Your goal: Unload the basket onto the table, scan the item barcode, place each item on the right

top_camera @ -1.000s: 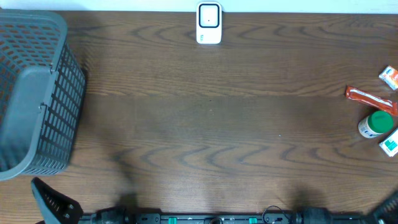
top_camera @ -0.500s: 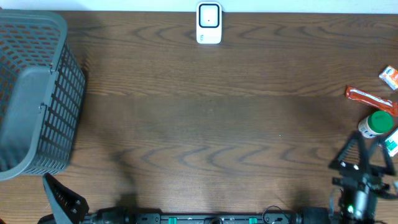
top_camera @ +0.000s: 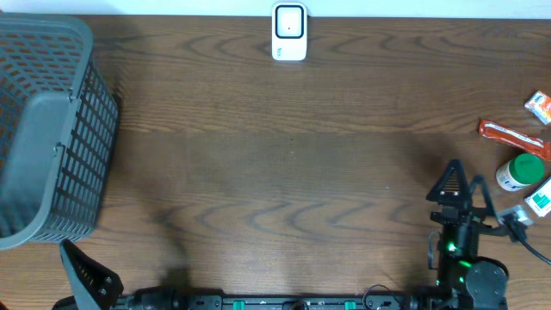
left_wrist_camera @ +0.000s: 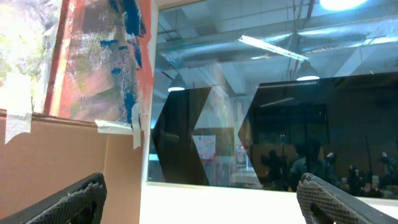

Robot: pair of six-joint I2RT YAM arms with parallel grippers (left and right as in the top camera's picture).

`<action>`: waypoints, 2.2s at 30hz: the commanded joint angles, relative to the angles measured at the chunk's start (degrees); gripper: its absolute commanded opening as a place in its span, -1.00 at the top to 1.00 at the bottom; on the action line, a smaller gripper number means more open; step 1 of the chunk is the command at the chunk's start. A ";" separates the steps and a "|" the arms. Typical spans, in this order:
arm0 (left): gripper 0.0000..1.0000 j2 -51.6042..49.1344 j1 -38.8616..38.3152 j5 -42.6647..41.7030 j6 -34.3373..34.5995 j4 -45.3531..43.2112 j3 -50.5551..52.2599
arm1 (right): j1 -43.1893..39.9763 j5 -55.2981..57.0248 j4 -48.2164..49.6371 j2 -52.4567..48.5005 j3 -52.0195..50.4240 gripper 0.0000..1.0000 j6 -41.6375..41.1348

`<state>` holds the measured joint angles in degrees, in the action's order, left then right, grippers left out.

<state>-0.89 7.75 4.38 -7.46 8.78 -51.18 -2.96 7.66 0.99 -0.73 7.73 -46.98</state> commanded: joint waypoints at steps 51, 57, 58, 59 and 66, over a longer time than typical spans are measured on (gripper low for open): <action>-0.96 -1.60 -0.17 -8.04 29.66 34.97 2.54 | -0.20 1.09 -8.11 -0.39 -5.73 -0.99 1.64; -0.96 -1.64 -0.17 -3.45 29.66 21.59 14.99 | -0.20 1.09 -8.11 -0.39 -5.73 -0.98 1.64; -0.96 -1.64 -0.17 -3.48 29.68 18.62 17.55 | -0.20 1.09 -8.11 -0.39 -5.73 -0.99 1.64; -0.96 -1.64 -0.17 -3.50 29.83 15.74 20.02 | -0.20 1.09 -8.11 -0.39 -5.73 -0.98 1.64; -0.96 -1.33 -0.57 -3.45 33.97 0.28 35.76 | -0.20 1.09 -8.11 -0.39 -5.73 -0.99 1.64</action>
<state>-2.33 7.60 0.14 24.27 11.90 -19.46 -2.96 8.75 -7.05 -1.08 2.28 -46.04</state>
